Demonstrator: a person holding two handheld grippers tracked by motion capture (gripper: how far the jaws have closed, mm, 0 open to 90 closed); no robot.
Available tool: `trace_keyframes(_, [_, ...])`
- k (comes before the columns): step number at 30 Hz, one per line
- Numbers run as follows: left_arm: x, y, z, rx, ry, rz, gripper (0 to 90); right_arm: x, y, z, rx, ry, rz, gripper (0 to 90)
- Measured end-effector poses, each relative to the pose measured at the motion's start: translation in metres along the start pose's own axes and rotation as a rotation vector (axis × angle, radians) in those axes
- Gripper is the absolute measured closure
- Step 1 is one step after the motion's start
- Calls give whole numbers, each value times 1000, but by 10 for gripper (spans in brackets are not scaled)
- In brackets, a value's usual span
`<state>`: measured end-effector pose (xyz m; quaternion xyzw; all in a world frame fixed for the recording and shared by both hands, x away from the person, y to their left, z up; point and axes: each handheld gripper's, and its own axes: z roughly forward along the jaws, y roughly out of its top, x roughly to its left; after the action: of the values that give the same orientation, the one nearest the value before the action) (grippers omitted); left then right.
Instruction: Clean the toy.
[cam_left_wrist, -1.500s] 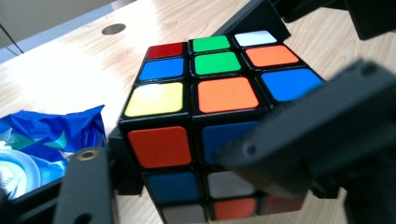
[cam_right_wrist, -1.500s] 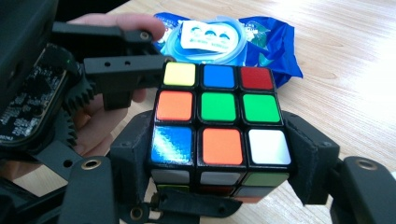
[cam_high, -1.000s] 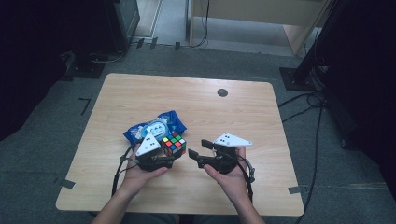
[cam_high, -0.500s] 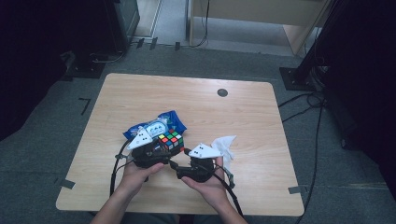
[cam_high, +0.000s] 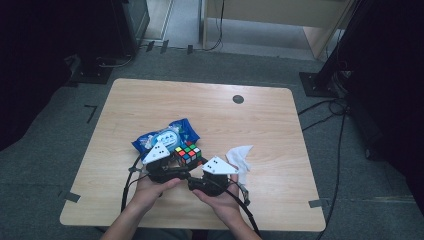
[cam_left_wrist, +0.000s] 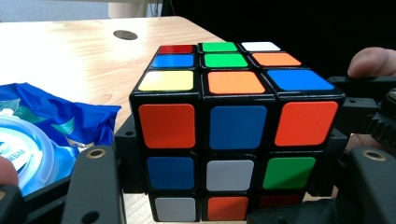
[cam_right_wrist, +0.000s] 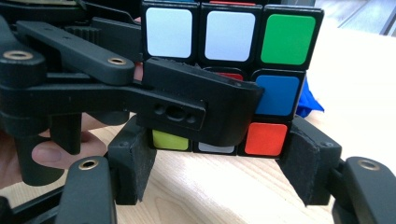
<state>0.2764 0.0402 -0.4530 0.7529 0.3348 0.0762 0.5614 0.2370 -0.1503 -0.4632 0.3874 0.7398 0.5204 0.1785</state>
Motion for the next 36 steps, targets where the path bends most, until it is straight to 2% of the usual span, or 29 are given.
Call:
trace_keyframes(4, [-1,0,0,18,13,21,338,-1,-1,0,12,10,-35,341])
trace_keyframes(8, [0,1,1,39,0,8,331,-1,-2,0,23,6,-79,343])
trace_keyframes(12, [1,2,1,41,-20,-17,324,0,-3,-2,34,-18,-188,344])
trace_keyframes(17, [1,4,-1,58,-35,-14,314,3,-5,-5,32,-35,-317,345])
trace_keyframes(20, [1,6,-2,67,-44,-27,311,4,-5,-7,42,-39,-387,345])
trace_keyframes(23, [0,7,-2,74,-52,-35,312,7,-5,-9,47,-58,-478,345])
trace_keyframes(25, [1,7,-2,79,-55,-45,317,8,-6,-9,49,-70,-511,345])
trace_keyframes(28, [0,7,-3,83,-45,-46,328,8,-7,-7,44,-65,-503,341])
trace_keyframes(30, [0,7,-3,81,-38,-36,332,6,-8,-7,34,-47,-475,337])
trace_keyframes(32, [1,7,-4,64,-24,-22,335,2,-9,-7,46,-31,-443,333])
trace_keyframes(35, [4,8,-8,32,-18,-23,338,-7,-10,-8,69,-11,-399,340])
trace_keyframes(36, [5,8,-9,24,-15,-24,338,-12,-11,-9,80,-37,-400,373])
